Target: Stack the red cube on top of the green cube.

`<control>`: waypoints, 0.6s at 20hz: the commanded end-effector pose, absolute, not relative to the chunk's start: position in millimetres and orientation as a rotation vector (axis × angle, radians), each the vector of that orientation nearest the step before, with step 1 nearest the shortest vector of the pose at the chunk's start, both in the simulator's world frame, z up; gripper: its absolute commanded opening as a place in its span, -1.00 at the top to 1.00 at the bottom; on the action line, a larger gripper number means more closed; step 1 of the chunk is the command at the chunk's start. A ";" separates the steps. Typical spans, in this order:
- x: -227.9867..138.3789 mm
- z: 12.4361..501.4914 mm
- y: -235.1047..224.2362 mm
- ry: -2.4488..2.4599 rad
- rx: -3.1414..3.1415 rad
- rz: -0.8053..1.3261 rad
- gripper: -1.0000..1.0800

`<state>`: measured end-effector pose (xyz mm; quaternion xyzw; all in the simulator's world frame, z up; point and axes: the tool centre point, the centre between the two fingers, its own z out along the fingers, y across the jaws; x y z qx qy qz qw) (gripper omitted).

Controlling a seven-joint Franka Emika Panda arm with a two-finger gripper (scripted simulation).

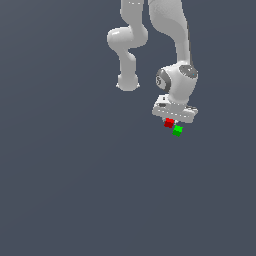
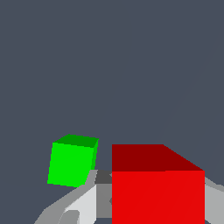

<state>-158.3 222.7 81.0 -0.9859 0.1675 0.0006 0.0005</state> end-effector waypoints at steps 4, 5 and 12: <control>-150.3 69.1 259.3 0.528 -3.096 0.000 1.00; -149.2 67.6 264.0 0.528 -3.096 0.000 1.00; -144.4 62.3 281.1 0.528 -3.097 0.000 1.00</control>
